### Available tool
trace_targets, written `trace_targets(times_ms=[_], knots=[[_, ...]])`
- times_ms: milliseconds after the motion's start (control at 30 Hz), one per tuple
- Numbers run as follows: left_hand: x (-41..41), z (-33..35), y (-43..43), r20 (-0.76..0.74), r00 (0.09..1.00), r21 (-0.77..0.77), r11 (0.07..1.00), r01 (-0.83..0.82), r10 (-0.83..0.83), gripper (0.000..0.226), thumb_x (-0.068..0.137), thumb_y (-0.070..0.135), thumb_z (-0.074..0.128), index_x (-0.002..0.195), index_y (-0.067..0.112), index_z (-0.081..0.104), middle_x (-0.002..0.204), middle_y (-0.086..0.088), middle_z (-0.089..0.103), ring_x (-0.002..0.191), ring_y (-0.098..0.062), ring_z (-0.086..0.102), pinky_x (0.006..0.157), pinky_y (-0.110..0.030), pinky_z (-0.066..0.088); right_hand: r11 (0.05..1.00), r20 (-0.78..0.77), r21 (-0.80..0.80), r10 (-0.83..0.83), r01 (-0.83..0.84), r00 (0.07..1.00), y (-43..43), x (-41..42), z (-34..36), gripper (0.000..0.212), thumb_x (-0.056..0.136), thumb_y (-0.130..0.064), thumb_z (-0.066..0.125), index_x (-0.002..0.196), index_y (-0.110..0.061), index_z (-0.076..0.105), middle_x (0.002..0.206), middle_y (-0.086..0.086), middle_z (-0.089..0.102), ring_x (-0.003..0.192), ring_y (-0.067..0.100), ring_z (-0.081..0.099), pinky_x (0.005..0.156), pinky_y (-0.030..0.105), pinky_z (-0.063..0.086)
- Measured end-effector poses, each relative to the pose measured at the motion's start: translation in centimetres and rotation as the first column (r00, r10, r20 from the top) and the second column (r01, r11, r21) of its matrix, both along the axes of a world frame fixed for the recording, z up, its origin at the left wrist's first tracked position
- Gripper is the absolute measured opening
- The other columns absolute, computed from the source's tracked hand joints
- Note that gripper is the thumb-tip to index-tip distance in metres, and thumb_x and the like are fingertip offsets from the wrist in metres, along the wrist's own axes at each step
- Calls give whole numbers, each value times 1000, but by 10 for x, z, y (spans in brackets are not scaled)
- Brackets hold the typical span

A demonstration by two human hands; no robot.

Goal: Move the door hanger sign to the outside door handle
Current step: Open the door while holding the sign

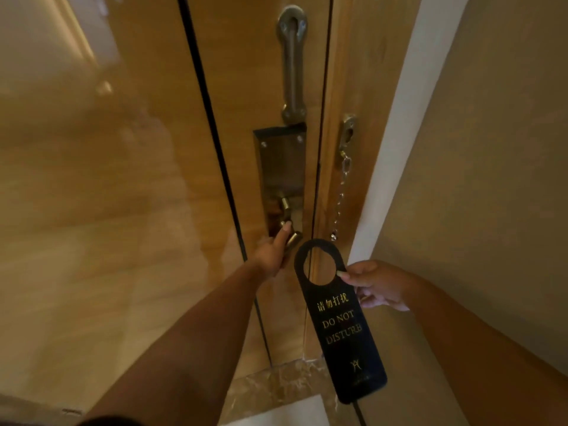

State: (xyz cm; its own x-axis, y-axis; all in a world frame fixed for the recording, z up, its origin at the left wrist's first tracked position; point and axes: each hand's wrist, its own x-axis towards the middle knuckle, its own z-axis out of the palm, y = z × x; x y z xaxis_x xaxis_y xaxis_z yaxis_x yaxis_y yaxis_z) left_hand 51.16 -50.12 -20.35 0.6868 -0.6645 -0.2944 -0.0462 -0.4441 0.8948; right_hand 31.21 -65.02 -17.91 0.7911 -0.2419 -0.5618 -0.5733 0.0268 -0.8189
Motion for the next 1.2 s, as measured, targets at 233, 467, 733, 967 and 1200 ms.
trace_targets(times_ms=[233,467,733,967,1200], knots=[[-24,12,14,13,1000,-19,1000,7,-7,67,62,88,34,57,26,58,42,8,50,37,-10,43,49,-29,34,999,84,37,22,-25,996,2,-2,15,49,64,-43,69,102,-12,69,113,20,67,100,28,66,83,40,48],[-84,4,58,105,993,-40,997,64,-60,74,66,87,33,58,16,53,47,1,51,43,-13,48,58,-31,39,986,159,165,10,-37,987,7,-21,26,40,72,-41,68,100,-11,70,106,12,72,103,28,66,85,44,47],[-149,44,120,384,887,283,947,150,-256,79,84,74,21,80,8,64,77,-12,62,74,-30,58,69,-39,43,968,203,165,152,-187,967,53,-67,69,46,70,-32,73,107,-5,67,116,17,65,117,34,57,99,46,43],[-209,62,174,639,649,590,805,-70,-412,80,62,84,9,71,20,56,78,0,63,62,-15,49,50,-30,29,982,275,-65,190,-179,942,123,-132,96,34,64,-43,72,87,-18,74,88,1,76,94,21,68,77,35,46],[-288,65,271,646,648,650,736,-190,-403,73,66,82,18,63,21,58,61,2,60,61,-16,55,77,-42,45,951,286,-148,304,-271,909,209,-211,85,45,51,-56,75,83,-24,75,84,-3,76,89,17,69,74,34,47]])
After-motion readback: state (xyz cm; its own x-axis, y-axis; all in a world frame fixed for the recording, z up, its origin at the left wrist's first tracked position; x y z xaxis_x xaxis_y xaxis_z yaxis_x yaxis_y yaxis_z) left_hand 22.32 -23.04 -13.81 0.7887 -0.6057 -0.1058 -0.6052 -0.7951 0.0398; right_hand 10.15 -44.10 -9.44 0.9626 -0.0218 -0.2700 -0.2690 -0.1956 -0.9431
